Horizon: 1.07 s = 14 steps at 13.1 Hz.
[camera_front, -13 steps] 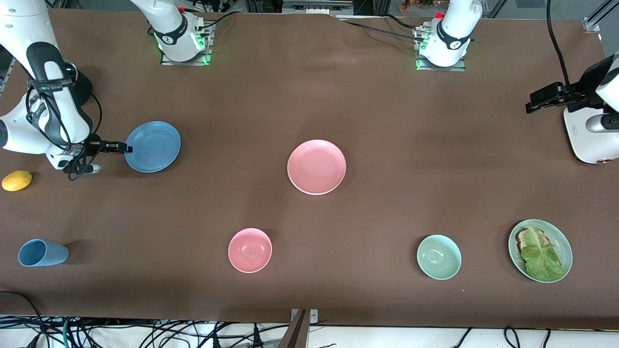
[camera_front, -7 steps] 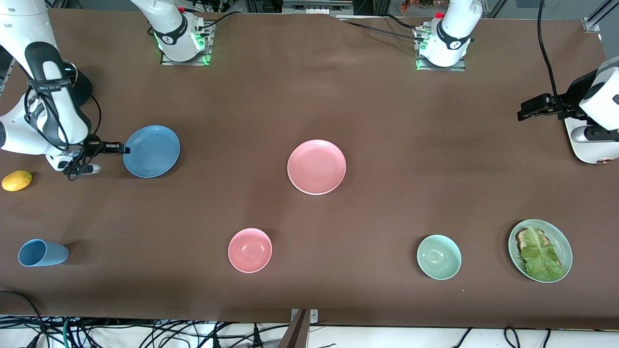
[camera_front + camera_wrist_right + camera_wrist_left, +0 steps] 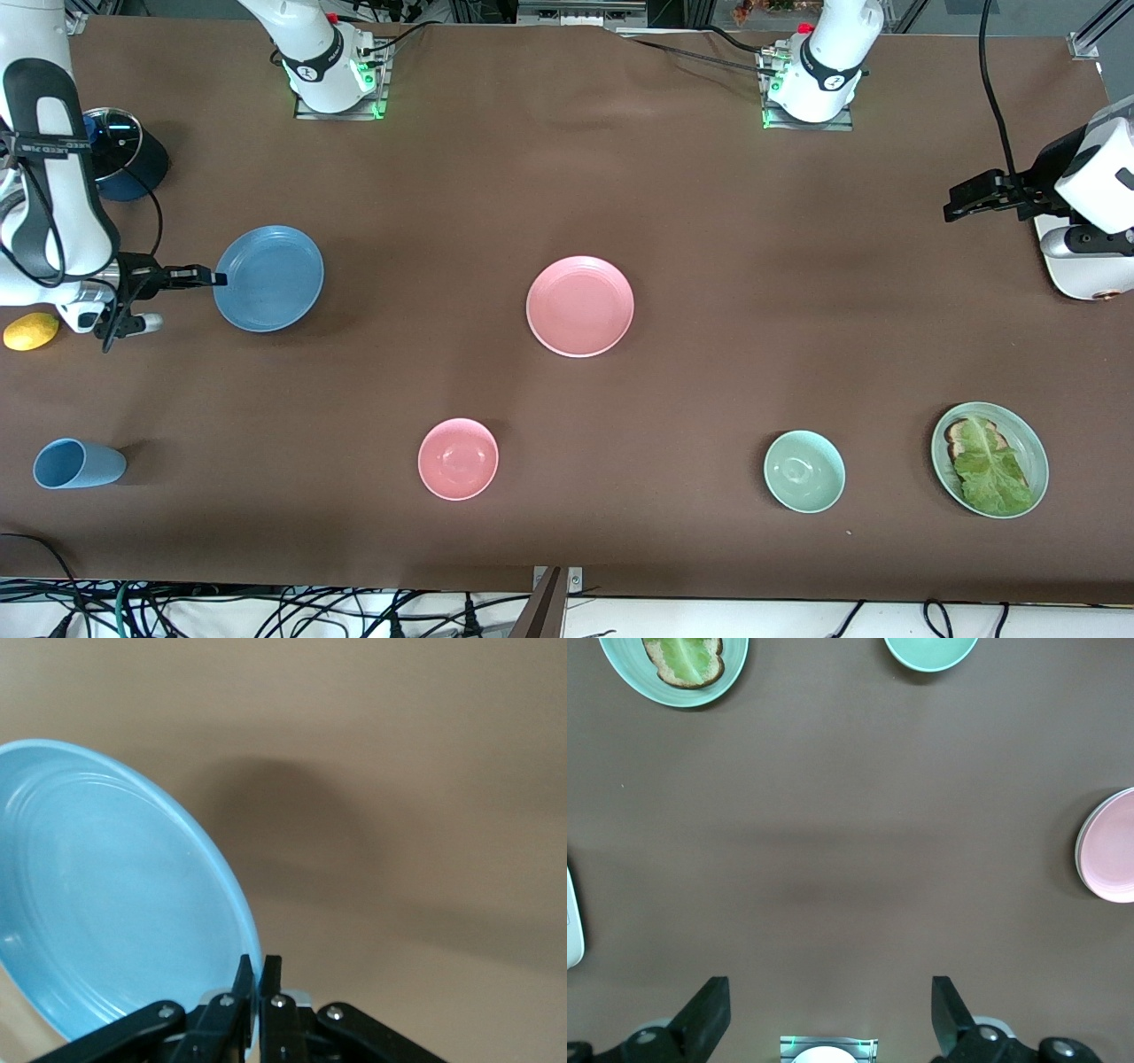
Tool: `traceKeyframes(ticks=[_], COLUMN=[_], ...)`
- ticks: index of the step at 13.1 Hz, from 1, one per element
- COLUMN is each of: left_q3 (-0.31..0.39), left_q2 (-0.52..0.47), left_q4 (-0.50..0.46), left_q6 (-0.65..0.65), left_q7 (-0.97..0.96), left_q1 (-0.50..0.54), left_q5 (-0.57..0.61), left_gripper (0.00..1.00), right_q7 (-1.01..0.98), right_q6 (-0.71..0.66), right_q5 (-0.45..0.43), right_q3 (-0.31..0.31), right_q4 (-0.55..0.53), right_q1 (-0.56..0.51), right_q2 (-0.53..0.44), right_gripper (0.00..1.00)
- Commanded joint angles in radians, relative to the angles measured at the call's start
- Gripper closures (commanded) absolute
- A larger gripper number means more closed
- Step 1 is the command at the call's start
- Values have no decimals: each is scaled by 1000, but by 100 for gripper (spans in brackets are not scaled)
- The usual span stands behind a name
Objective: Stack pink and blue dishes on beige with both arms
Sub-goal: 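Grasp the blue plate rim with the right gripper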
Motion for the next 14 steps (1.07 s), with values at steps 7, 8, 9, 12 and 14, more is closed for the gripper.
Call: traceKeyframes(ticks=[7, 8, 9, 12, 14], left_q3=[1, 1, 1, -1, 1], left_q2=[10, 8, 10, 8, 8], left_q4=[-7, -7, -7, -8, -8], left_q6=[22, 22, 22, 21, 21], left_q7=[11, 11, 11, 11, 9], left_q1=[-1, -1, 0, 0, 0], left_q5=[20, 20, 19, 16, 13], left_gripper=[0, 0, 0, 0, 0], right_q7=[441, 473, 524, 694, 737], right_q6=[-25, 3, 53, 246, 330], right_q5=[159, 186, 200, 223, 226], right_q3=[112, 143, 163, 200, 203], right_q4=[38, 42, 44, 44, 44], right_q1=[227, 240, 263, 406, 485], right_q2=[-93, -87, -84, -51, -15], right_gripper=[100, 100, 100, 100, 100])
